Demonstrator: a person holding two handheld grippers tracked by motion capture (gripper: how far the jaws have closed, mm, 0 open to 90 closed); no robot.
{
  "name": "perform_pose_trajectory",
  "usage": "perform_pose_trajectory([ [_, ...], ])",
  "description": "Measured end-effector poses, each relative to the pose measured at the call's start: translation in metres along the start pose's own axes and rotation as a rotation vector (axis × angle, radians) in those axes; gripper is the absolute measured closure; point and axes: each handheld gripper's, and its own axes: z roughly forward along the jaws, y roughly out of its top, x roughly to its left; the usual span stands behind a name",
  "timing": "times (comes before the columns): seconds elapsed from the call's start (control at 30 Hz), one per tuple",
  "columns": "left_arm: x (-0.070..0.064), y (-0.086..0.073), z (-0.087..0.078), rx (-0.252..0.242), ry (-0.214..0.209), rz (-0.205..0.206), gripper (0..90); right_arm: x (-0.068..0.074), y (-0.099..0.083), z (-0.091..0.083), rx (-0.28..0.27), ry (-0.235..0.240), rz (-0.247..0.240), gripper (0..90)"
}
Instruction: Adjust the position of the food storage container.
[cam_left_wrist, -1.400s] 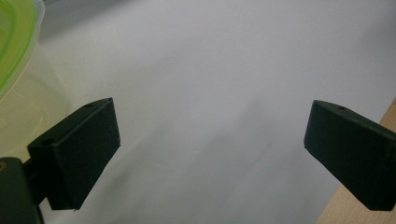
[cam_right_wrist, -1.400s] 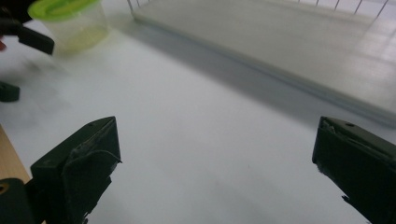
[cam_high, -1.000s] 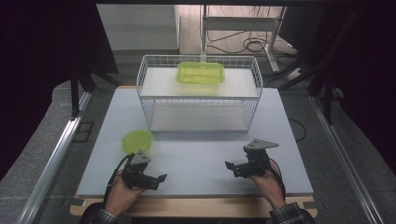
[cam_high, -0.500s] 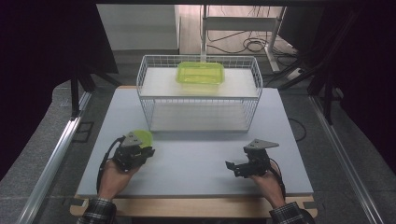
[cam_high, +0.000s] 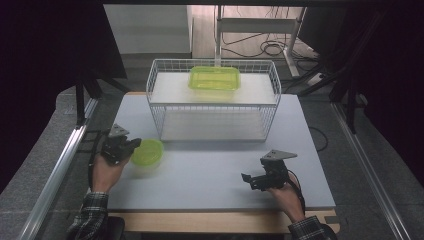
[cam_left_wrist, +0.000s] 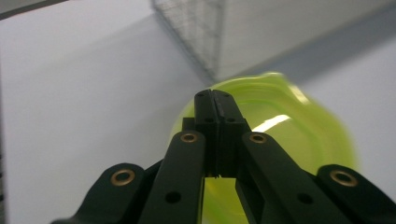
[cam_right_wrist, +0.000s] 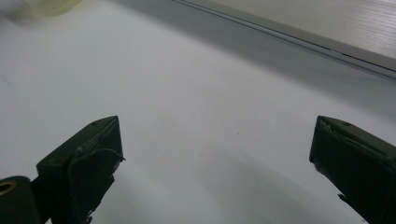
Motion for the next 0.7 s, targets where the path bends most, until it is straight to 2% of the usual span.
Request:
perform_pose_trajectory([
  [0.1, 0.012, -0.006, 0.002, -0.011, 0.015, -0.035, 90.0, -0.001, 0.000, 0.001, 0.002, 0.002, 0.002, 2.6],
  [0.3, 0.018, -0.017, 0.017, 0.037, 0.039, -0.031, 90.0, 0.000, -0.002, 0.004, 0.017, 0.001, 0.002, 2.8],
  [0.43, 0.015, -0.020, 0.018, 0.052, 0.031, -0.027, 90.0, 0.001, -0.002, 0.005, 0.023, 0.006, -0.002, 2.9],
  [0.6, 0.002, -0.019, 0.019, 0.059, 0.018, -0.005, 90.0, 0.001, -0.003, 0.006, 0.029, 0.007, -0.001, 2.9],
  [0.7, -0.003, -0.018, 0.017, 0.048, -0.006, -0.018, 90.0, 0.001, -0.003, 0.005, 0.028, 0.009, -0.002, 3.0],
])
